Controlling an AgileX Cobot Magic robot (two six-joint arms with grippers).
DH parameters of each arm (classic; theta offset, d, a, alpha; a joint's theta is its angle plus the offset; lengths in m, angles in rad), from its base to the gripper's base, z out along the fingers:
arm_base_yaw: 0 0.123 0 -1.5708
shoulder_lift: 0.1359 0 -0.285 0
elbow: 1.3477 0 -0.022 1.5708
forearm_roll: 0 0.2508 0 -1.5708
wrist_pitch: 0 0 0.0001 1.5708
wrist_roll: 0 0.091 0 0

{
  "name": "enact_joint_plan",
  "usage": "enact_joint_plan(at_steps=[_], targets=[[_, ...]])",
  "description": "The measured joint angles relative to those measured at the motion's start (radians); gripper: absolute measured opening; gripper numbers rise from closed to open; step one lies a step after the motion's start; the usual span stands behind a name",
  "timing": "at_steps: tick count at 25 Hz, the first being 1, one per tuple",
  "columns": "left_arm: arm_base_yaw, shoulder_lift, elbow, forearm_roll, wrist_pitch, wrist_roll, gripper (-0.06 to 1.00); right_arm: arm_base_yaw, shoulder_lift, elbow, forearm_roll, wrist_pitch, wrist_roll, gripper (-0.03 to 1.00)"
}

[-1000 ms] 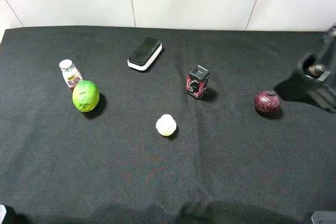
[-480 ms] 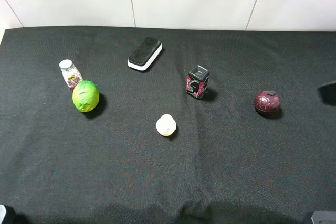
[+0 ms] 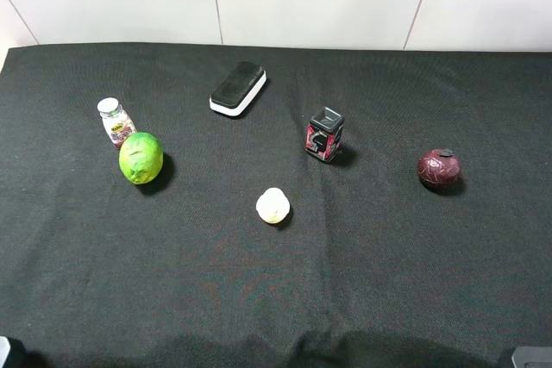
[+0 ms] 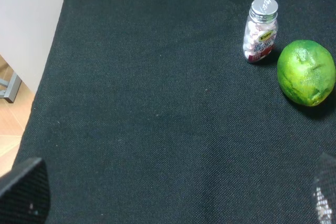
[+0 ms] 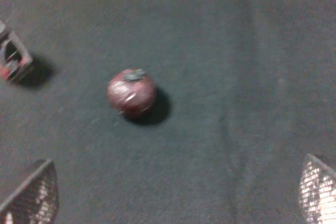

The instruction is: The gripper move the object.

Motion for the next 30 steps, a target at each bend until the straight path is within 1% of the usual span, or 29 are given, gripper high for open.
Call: enact_joint_plan(at_steps=[7,12,19,23,26,30], targets=[[0.000,0.000,0.000,0.000,0.000,0.000,1.00,-0.185,-0.204,0.075,0.001,-0.036,0.000,0.69],[0.000,0.000,0.000,0.000,0.000,0.000,1.00,-0.260,-0.298,0.103,0.003,-0.043,0.000,0.69],[0.000,0.000,0.000,0.000,0.000,0.000,1.00,-0.268,-0.301,0.105,0.014,-0.052,-0.013,0.69],[0.000,0.000,0.000,0.000,0.000,0.000,1.00,-0.268,-0.301,0.105,0.029,-0.056,-0.092,0.69],[0.000,0.000,0.000,0.000,0.000,0.000,1.00,-0.268,-0.301,0.105,0.064,-0.058,-0.150,0.69],[0.000,0.000,0.000,0.000,0.000,0.000,1.00,-0.268,-0.301,0.105,0.091,-0.058,-0.179,0.69]])
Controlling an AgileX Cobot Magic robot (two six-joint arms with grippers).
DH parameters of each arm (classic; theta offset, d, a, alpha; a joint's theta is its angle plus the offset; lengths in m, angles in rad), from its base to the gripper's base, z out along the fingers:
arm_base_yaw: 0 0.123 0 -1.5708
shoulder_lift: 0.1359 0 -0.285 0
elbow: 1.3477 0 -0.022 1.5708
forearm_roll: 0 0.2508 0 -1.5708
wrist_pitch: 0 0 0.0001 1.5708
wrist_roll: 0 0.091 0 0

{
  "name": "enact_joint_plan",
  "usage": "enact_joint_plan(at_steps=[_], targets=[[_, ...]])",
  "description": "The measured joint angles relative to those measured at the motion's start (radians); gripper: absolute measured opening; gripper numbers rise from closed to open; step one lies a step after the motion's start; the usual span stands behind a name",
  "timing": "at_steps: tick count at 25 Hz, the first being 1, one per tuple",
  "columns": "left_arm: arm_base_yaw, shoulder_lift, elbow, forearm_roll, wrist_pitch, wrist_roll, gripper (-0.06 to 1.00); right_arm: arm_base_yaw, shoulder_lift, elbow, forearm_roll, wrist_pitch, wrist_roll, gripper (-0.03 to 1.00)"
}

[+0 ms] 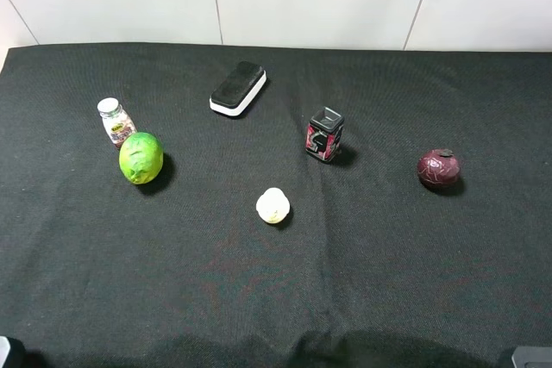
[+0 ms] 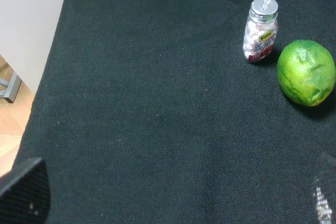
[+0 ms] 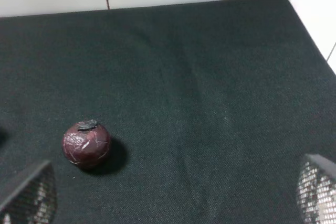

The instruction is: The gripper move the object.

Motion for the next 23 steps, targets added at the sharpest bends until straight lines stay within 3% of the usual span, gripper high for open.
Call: enact_joint_plan(at_steps=[23], targets=[[0.000,0.000,0.000,0.000,0.000,0.000,1.00,0.000,0.000,0.000,0.006,0.000,-0.004,0.69]])
